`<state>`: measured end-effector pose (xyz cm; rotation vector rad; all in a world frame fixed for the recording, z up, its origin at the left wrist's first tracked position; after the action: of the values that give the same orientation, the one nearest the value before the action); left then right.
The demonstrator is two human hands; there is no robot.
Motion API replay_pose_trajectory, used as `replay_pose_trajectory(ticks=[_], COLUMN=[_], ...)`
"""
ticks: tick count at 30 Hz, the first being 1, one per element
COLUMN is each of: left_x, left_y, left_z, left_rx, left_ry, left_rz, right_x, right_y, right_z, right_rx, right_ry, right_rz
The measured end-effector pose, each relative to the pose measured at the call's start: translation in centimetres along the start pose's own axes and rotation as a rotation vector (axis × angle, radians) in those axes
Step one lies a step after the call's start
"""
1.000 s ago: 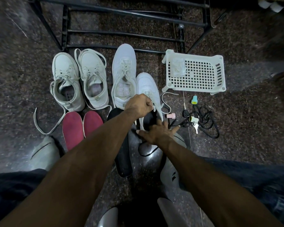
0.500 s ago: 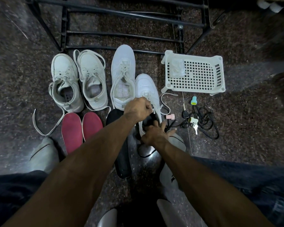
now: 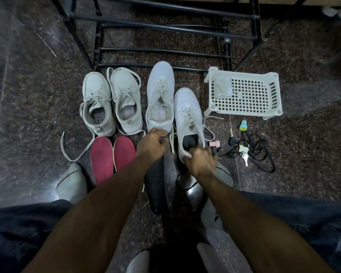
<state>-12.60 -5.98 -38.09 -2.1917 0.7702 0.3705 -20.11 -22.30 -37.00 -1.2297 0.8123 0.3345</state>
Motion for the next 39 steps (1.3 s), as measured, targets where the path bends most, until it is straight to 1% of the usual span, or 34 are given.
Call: replay_pose_trajectory(ticks=[2, 5, 8, 9, 13, 15, 17, 18, 19, 20, 21, 22, 24, 26, 27, 29, 33, 34, 35, 37, 38, 39], left_x=[-0.7, -1.5, -1.5, -1.3, -1.1, -1.1, -1.0, -1.0, -0.9, -0.9, -1.0, -1.1, -1.5, -2.0, -2.3, -2.4, -2.4, -2.1, -1.8, -1.1, -0.7, -0.3], left_y=[-0.5, -1.5, -1.8, -1.6, -0.6, -0.1, 0.2, 0.3, 0.3, 0.2, 0.1, 0.0, -0.2, -0.2, -0.4, -0.7, -1.2, -1.3, -1.6, -2.8, -3.4, -3.7], left_z=[1.8, 4.0, 5.6, 6.1, 7.1, 7.2, 7.3, 7.4, 7.5, 7.5, 7.3, 7.1, 6.5, 5.7, 5.2, 4.7, 3.7, 3.6, 3.4, 3.0, 2.7, 2.3], left_rx=[0.047, 0.042, 0.075, 0.072, -0.020, -0.010, -0.043, -0.070, -0.079, -0.087, -0.113, -0.178, -0.397, -0.658, -0.746, -0.843, -0.886, -0.867, -0.845, -0.760, -0.661, -0.527], left_ry=[-0.070, -0.155, -0.241, -0.264, -0.398, -0.467, -0.480, -0.487, -0.487, -0.480, -0.465, -0.453, -0.434, -0.450, -0.459, -0.470, -0.409, -0.384, -0.346, -0.218, -0.145, -0.078], left_rz=[0.009, -0.041, 0.028, 0.053, 0.126, 0.141, 0.141, 0.143, 0.147, 0.150, 0.141, 0.120, 0.102, 0.139, 0.168, 0.201, 0.216, 0.187, 0.124, -0.055, -0.122, -0.148], right_x=[1.4, 3.8, 5.3, 5.3, 2.5, 0.5, -1.1, -1.7, -2.2, -2.4, -2.5, -2.6, -3.1, -3.7, -3.9, -4.1, -4.1, -4.2, -4.2, -4.4, -4.5, -4.6], right_y=[-1.8, -4.4, -6.1, -6.3, -4.8, -2.4, 0.0, 1.2, 2.3, 3.7, 5.1, 6.4, 8.3, 9.1, 9.3, 9.0, 6.8, 6.2, 5.7, 5.0, 4.7, 4.4], right_z=[0.3, 0.7, 0.9, 1.0, 1.8, 2.3, 2.8, 2.9, 3.1, 3.3, 3.6, 3.9, 4.3, 4.6, 4.7, 4.7, 4.1, 3.9, 3.7, 3.1, 2.9, 2.8], right_rx=[0.020, 0.045, 0.059, 0.072, 0.140, 0.174, 0.177, 0.178, 0.196, 0.233, 0.274, 0.306, 0.351, 0.416, 0.440, 0.442, 0.477, 0.496, 0.507, 0.530, 0.552, 0.574], right_ry=[-0.005, -0.007, 0.015, 0.013, -0.078, -0.116, -0.152, -0.170, -0.193, -0.218, -0.236, -0.236, -0.185, -0.125, -0.103, -0.076, -0.078, -0.091, -0.099, -0.088, -0.079, -0.072], right_rz=[-0.037, -0.056, -0.065, -0.104, -0.410, -0.459, -0.471, -0.453, -0.390, -0.270, -0.116, 0.029, 0.213, 0.284, 0.291, 0.276, 0.114, 0.077, 0.050, 0.008, -0.013, -0.034])
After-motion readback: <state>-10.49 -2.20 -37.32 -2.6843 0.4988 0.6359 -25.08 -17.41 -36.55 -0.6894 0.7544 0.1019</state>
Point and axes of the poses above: each hand's wrist, its own x-axis towards the middle knuckle, its own y-axis out of the palm, z = x × y, the point moved 5 cm from there along x, towards the middle knuckle, and after that the axes turned 15 degrees about z, right-handed, at the moved point
